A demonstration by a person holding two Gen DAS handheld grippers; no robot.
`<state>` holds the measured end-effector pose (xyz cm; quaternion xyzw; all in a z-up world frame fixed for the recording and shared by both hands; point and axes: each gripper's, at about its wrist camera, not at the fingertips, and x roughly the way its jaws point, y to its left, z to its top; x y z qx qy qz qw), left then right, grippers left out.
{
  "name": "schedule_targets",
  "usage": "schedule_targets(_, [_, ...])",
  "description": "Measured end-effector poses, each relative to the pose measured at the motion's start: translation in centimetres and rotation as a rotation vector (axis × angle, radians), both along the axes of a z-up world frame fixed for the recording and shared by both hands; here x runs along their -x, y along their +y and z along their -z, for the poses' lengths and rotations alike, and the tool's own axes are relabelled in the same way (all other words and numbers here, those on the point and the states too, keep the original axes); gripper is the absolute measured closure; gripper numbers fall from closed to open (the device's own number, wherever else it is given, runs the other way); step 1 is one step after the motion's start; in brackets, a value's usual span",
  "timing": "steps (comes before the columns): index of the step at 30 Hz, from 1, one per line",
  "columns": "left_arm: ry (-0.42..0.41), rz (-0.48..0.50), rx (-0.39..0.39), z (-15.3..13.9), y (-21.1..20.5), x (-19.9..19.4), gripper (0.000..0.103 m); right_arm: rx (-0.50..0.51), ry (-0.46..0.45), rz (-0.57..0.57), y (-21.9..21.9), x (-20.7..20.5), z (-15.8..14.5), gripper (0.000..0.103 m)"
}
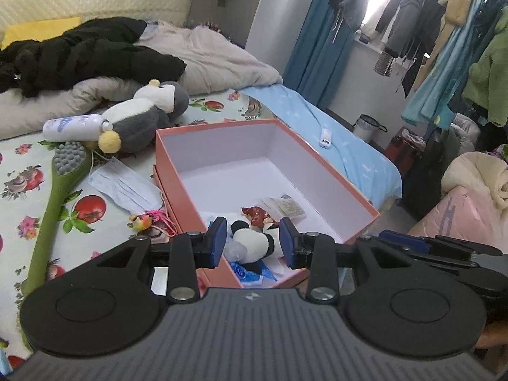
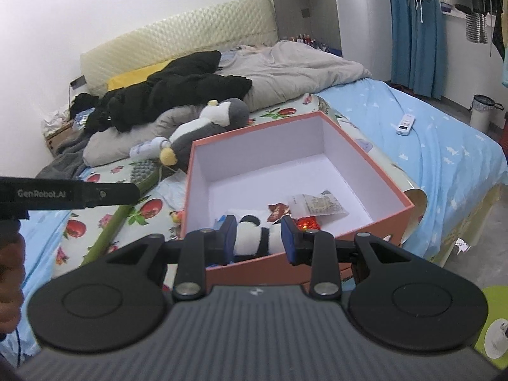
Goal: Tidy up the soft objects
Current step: 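Move both open tools back toward the face mask and bird toy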
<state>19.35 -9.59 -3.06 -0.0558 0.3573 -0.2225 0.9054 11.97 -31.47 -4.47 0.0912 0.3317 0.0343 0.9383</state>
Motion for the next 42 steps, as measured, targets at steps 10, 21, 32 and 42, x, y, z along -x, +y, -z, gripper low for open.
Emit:
schedule_targets(10, [-0.042,-0.057,0.028,-0.9,2.4,6.2,0.061,0.002,-0.035,-0.023,2.1,4.2,-0.8,0.069])
schedule_targets(21, [0.001,-0.131,0.055,0.3,5.7,10.5,0.061,0.008,-0.051,-0.086,5.7,7.3,-1.5,0.069])
schedule_targets(32, [0.043,-0.218,0.061,1.7,10.2,14.6,0.061,0.009,-0.020,-0.175,10.7,9.5,-0.6,0.069])
schedule_targets(42, [0.108,-0.238,0.042,4.6,11.3,12.4,0.061,0.050,0.011,-0.226,13.2,8.8,1.5,0.069])
